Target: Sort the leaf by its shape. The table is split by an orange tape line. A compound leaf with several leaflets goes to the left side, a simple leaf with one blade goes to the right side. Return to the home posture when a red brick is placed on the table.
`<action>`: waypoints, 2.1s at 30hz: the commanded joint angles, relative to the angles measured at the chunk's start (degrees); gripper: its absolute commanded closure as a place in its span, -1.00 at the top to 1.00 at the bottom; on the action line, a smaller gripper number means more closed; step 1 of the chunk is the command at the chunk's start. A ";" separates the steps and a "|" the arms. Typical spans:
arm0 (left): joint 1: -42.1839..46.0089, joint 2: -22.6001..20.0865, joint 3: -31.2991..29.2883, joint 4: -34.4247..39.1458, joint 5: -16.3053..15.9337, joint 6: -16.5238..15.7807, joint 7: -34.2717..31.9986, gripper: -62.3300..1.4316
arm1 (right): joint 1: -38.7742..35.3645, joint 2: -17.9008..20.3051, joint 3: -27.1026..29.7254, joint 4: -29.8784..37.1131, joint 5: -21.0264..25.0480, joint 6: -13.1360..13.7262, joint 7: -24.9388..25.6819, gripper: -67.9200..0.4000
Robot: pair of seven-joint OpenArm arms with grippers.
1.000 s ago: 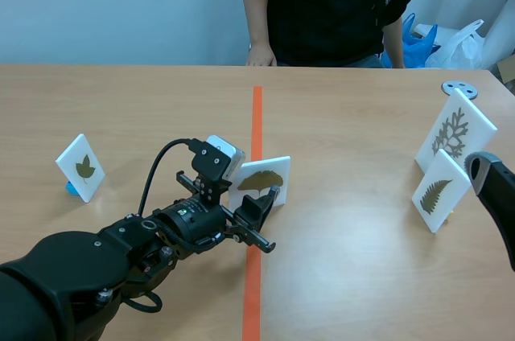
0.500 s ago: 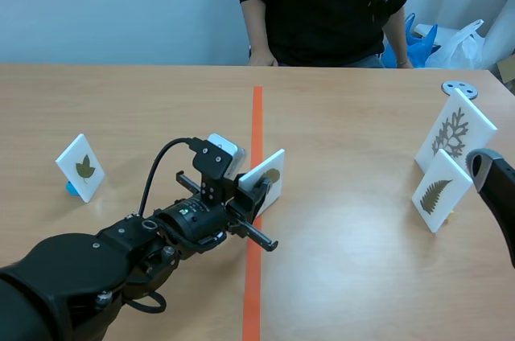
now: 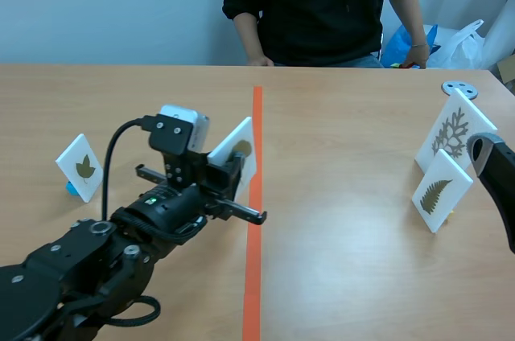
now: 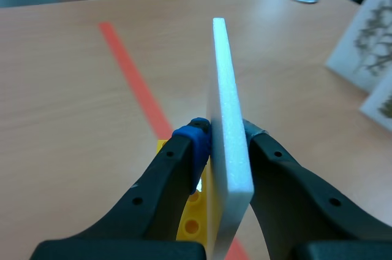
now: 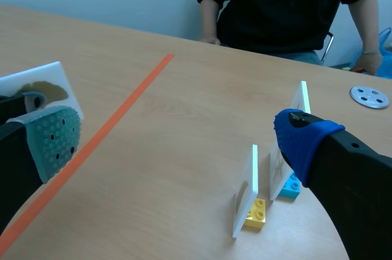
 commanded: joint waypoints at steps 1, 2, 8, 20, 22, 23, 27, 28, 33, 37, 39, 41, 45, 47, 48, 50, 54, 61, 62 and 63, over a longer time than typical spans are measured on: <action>1.03 -0.50 -1.46 0.42 -0.37 0.55 -0.94 -0.74 | 0.83 0.48 0.13 0.94 0.83 0.02 0.87 1.00; 1.95 -0.76 -2.73 0.76 -0.35 0.96 -1.20 -0.74 | 0.83 0.48 0.13 0.94 0.83 0.02 0.90 1.00; 4.66 -2.56 -9.38 0.98 -0.50 1.44 -2.91 -0.74 | 0.85 0.46 0.13 0.94 0.83 0.04 0.90 1.00; 3.91 -3.17 -18.60 -2.10 -4.90 2.58 -3.91 -0.74 | 0.83 0.46 0.13 0.94 0.83 0.07 0.87 1.00; 3.04 -3.17 -18.95 -4.66 -4.90 2.58 -4.59 -0.74 | 0.83 0.46 0.13 0.94 0.85 0.07 0.87 1.00; 2.62 -3.17 -19.02 -5.95 -4.92 2.56 -4.96 -0.74 | 0.83 0.46 0.13 0.94 0.85 0.07 0.87 1.00; 1.01 -3.17 -19.02 -9.75 -4.92 2.56 -7.56 -0.74 | 0.83 0.46 0.13 0.94 0.85 0.07 0.90 1.00; 0.68 -3.17 -19.02 -10.36 -4.92 2.58 -7.87 -0.74 | 0.83 0.44 0.13 0.94 0.85 0.07 0.90 1.00; -0.28 -3.17 -19.02 -12.83 -4.92 2.58 -10.25 -0.73 | 0.83 0.44 0.13 0.94 0.85 0.07 0.90 1.00; -0.24 -3.19 -19.02 -13.64 -4.90 2.56 -10.38 -0.62 | 0.83 0.44 0.13 0.94 0.85 0.07 0.90 1.00; -0.11 -3.17 -19.02 -13.68 -4.87 2.56 -10.75 -0.49 | 0.83 0.44 0.13 0.94 0.85 0.15 0.87 1.00; -0.11 -3.19 -19.02 -13.68 -4.87 2.58 -11.91 -0.37 | 0.83 0.44 0.13 0.94 0.85 0.28 0.87 1.00; -0.11 -3.48 -19.02 -13.60 -4.87 2.38 -14.88 -0.24 | 0.83 0.44 0.13 0.94 0.85 0.28 0.87 1.00; 0.09 -3.67 -19.02 -12.68 -4.87 2.32 -15.15 -0.24 | 0.81 0.44 0.13 0.94 0.85 0.28 0.87 1.00; 0.22 -3.80 -19.02 -11.89 -4.87 2.32 -15.17 -0.24 | 0.81 0.44 0.13 0.94 0.85 0.28 0.87 1.00; 0.74 -4.26 -19.02 -9.70 -4.85 2.32 -15.32 -0.24 | 0.83 0.44 0.13 0.94 0.85 0.28 0.90 1.00; 2.67 -5.60 -19.02 -2.75 -4.85 2.34 -15.23 -0.24 | 0.83 0.44 0.13 0.94 0.85 0.28 0.87 1.00; 10.25 -8.87 -19.02 13.90 -4.87 2.34 -14.16 0.20 | 0.83 0.44 0.13 0.94 0.85 0.26 0.90 1.00; 11.89 -9.31 -19.02 16.44 -4.87 2.34 -14.16 0.33 | 0.83 0.44 0.13 0.94 0.85 0.26 0.90 1.00; 13.64 -9.73 -19.02 18.80 -4.87 2.34 -14.16 0.46 | 0.83 0.44 0.13 0.94 0.85 0.26 0.90 1.00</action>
